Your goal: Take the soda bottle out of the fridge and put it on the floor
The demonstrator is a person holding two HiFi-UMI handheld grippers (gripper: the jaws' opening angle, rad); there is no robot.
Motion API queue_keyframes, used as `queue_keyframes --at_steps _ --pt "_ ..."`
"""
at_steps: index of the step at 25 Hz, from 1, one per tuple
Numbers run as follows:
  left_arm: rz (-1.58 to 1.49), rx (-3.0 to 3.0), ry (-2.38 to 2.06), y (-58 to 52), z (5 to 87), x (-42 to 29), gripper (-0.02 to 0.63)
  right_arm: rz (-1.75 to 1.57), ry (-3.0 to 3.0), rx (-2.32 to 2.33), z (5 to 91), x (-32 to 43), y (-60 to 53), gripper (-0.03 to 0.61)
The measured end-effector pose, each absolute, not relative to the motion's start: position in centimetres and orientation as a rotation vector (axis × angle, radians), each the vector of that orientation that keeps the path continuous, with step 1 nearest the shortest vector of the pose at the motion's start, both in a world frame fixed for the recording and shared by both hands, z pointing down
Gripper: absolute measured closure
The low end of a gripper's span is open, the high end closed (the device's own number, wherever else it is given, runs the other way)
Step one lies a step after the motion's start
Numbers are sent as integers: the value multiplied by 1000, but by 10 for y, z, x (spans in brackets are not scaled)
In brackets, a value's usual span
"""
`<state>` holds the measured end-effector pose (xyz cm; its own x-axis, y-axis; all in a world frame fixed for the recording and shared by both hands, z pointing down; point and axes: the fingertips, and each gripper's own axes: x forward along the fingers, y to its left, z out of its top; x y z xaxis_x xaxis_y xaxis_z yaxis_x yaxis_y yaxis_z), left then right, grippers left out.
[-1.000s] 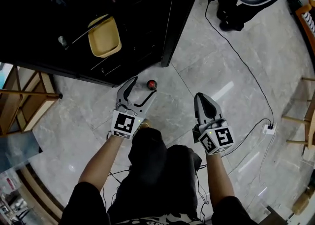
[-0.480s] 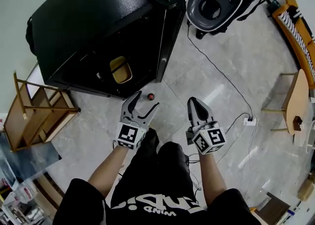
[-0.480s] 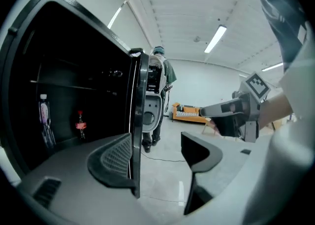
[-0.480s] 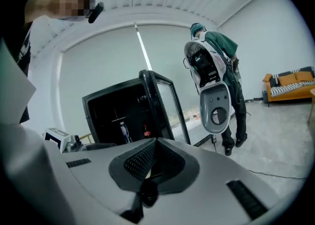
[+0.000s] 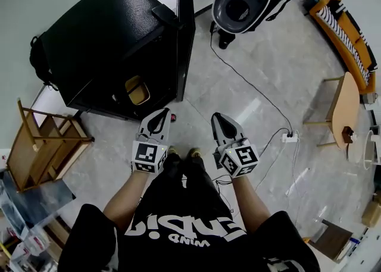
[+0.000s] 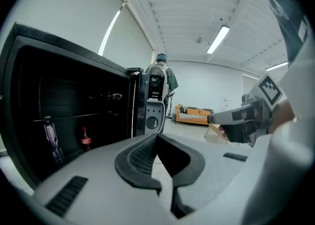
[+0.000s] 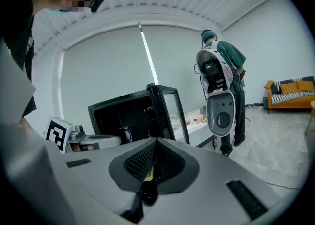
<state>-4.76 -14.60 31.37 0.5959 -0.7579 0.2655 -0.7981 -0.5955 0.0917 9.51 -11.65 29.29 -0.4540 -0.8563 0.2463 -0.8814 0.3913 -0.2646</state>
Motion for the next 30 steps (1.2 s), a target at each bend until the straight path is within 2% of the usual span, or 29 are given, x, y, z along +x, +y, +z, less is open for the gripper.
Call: queue_keyframes --at_steps 8,16,30 --pt "288 2606 -1315 -113 271 -43 606 505 -2575 1550 263 121 -88 554" --pt "248 2580 -1403 -91 250 -59 606 519 -2520 1696 254 164 -70 554" --pt "168 2582 -1500 -79 247 -73 606 443 -2552 1641 256 144 -78 554"
